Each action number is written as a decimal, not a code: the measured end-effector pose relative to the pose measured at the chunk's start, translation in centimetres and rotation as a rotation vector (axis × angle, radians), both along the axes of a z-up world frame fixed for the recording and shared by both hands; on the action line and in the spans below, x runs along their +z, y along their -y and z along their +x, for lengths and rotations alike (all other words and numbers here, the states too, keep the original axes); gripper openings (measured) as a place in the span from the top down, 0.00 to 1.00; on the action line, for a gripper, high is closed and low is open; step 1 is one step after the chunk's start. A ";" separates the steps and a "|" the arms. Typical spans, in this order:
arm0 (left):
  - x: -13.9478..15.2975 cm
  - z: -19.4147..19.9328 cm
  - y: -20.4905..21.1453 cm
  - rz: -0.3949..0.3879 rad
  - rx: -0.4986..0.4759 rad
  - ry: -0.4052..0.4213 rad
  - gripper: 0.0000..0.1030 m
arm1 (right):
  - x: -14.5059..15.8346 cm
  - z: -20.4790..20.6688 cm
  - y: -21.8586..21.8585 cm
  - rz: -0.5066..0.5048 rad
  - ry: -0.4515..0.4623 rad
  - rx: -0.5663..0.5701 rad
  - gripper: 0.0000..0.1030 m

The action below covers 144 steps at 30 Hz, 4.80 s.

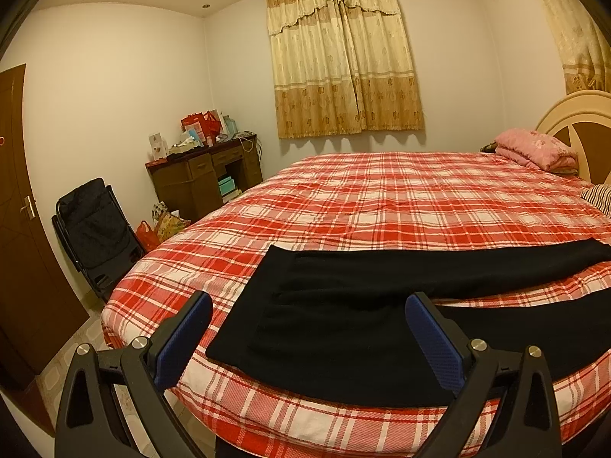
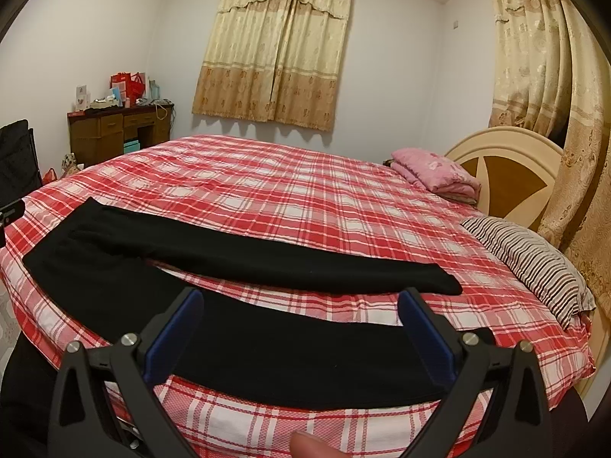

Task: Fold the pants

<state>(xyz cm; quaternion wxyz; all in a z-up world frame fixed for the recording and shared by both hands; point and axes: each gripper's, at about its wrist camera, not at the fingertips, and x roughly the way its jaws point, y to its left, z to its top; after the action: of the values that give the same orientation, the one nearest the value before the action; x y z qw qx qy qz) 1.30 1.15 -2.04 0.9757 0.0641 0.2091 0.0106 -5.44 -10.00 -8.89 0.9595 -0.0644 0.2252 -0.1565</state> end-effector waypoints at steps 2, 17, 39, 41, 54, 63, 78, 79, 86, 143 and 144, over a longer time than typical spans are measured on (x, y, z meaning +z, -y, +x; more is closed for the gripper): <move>-0.2 0.2 0.0 -0.002 0.001 -0.009 0.01 | -0.2 0.1 0.1 0.000 -0.006 -0.002 0.00; -2.3 14.5 -5.4 -0.067 -0.086 -0.142 0.01 | -1.3 2.2 5.8 0.105 -0.033 -0.017 0.00; -10.5 35.6 -9.4 -0.034 -0.082 -0.512 0.69 | -4.2 7.3 20.2 0.286 -0.191 -0.153 0.22; -10.8 35.4 -9.1 -0.035 -0.116 -0.504 0.73 | -3.9 7.6 21.1 0.287 -0.199 -0.160 0.27; -10.9 35.2 -9.1 -0.036 -0.160 -0.461 0.90 | -2.2 10.7 32.7 0.369 -0.238 -0.310 0.38; -11.0 36.0 -9.4 -0.058 -0.167 -0.497 0.89 | -5.4 17.0 37.7 0.432 -0.337 -0.309 0.38; -9.8 35.3 -8.3 0.050 -0.168 -0.439 0.91 | -8.1 19.4 38.4 0.492 -0.394 -0.223 0.89; -9.4 35.1 -8.4 0.037 -0.168 -0.426 0.91 | -7.4 19.0 37.8 0.474 -0.370 -0.208 0.89; -5.9 32.1 -10.5 -0.102 -0.195 -0.306 0.91 | -1.5 14.3 33.7 0.399 -0.151 -0.081 0.90; -9.2 14.7 -15.8 -0.234 -0.340 -0.169 0.36 | -3.9 -10.0 35.9 0.749 0.064 -0.170 0.50; -9.5 14.8 -15.6 -0.229 -0.333 -0.181 0.36 | -4.0 -9.6 36.0 0.772 0.047 -0.165 0.50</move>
<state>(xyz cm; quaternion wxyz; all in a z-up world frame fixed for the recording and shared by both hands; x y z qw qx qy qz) 16.10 16.77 -11.58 0.9423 -0.0127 0.2821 -0.1801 -15.03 -46.05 -12.94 0.9023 0.3231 0.2497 -0.1382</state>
